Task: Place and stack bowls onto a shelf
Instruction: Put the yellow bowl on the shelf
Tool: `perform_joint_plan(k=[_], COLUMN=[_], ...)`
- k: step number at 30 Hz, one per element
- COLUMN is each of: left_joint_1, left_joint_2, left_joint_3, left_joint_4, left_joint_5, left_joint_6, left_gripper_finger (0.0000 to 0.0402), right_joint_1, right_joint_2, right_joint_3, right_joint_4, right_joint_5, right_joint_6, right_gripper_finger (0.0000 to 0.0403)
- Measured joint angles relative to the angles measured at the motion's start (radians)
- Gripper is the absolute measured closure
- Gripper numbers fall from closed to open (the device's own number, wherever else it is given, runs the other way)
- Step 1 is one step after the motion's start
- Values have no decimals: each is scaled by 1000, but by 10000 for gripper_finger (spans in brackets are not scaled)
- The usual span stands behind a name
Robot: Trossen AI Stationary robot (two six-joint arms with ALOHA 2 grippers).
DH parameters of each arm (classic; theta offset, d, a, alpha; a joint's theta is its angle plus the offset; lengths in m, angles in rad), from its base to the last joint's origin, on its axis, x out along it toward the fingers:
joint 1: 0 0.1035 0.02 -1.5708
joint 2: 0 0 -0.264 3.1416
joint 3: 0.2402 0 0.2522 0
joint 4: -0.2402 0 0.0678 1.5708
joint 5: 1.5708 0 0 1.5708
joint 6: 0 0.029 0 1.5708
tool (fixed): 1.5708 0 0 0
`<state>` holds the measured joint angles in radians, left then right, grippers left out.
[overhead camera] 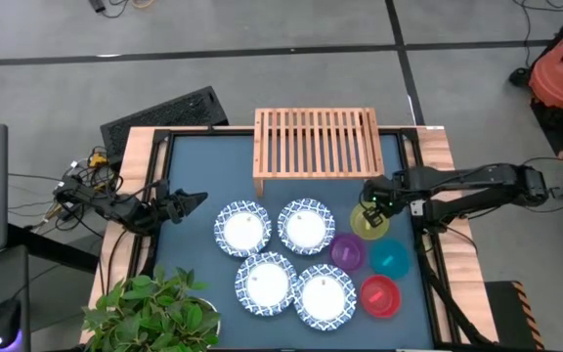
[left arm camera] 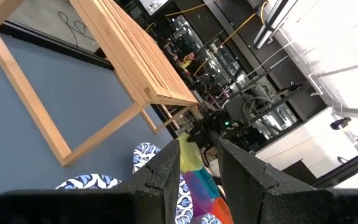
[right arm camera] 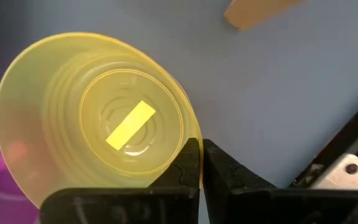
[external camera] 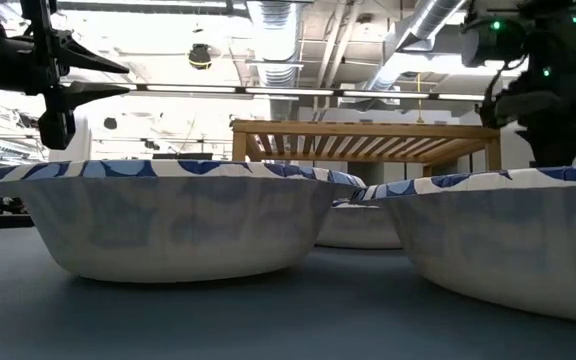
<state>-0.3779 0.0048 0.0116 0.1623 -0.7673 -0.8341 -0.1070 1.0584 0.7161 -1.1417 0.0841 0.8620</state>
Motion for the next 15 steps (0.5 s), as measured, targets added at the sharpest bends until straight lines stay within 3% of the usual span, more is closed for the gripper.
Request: perform_joint_plan(k=[7,15], left_joint_1=[0,0], left_joint_2=[0,0], left_joint_3=[0,0], left_joint_4=[0,1], left_joint_5=[0,0], left_joint_6=[0,0], left_gripper_finger=[308,308], right_joint_1=[10,-27], right_joint_2=[0,0], right_joint_3=[154,452], right_joint_4=[-136,-204], right_joint_5=[-60,-104], right_joint_6=[-27,-35], right_gripper_finger=[379,379])
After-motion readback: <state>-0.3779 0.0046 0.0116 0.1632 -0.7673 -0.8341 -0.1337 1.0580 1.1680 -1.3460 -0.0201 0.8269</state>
